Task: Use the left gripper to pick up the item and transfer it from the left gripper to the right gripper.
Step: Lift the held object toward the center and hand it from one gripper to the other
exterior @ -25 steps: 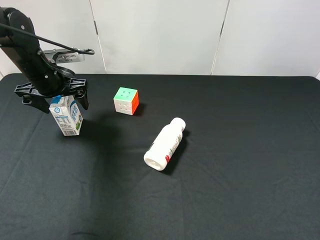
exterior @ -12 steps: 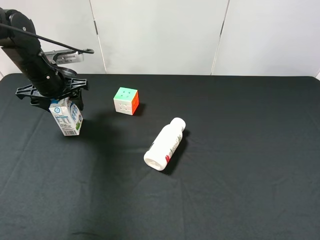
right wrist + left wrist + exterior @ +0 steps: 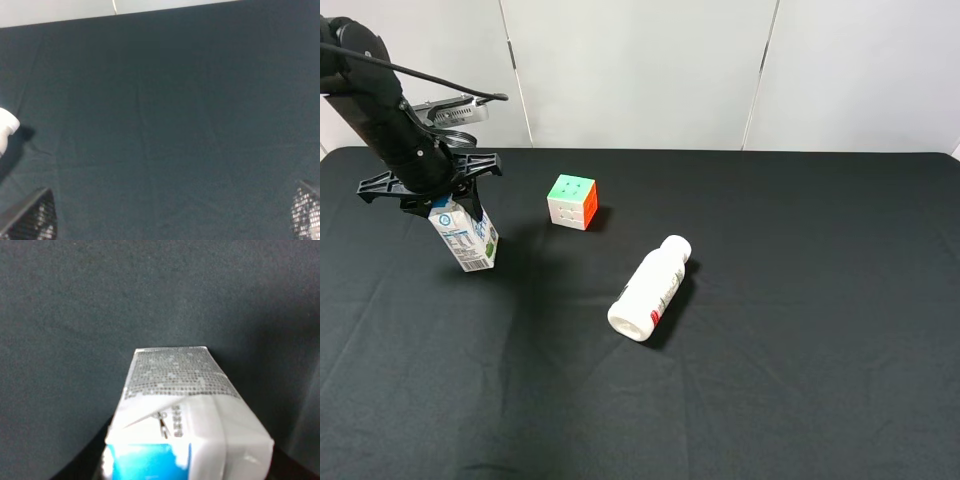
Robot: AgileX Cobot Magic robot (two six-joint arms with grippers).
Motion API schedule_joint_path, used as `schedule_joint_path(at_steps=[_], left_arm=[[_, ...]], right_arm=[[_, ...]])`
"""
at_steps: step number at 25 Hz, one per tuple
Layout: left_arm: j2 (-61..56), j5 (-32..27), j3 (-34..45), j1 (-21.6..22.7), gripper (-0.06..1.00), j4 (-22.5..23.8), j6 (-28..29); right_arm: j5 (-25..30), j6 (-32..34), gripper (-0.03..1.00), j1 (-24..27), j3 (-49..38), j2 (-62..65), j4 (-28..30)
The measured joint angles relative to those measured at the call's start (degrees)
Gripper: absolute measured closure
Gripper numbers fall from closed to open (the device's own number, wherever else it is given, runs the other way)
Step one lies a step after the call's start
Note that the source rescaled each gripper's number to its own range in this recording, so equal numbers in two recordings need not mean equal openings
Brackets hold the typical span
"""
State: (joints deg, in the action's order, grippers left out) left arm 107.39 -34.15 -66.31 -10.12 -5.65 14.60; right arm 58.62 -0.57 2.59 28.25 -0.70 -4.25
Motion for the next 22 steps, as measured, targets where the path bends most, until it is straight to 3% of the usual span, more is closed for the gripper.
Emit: schedule_joint_path(at_steps=[6,22], left_arm=[[0.2,-1.5,-1.7,0.0,0.94,-0.3,0.0],[0.2,-20.2,-13.5,0.0,0.94,-0.4,-1.5]], right_arm=[[0.0,0.0,-0.03,0.0,0.0,0.0,0.0],[0.0,0.0,-0.03,0.0,0.0,0.0,0.0]])
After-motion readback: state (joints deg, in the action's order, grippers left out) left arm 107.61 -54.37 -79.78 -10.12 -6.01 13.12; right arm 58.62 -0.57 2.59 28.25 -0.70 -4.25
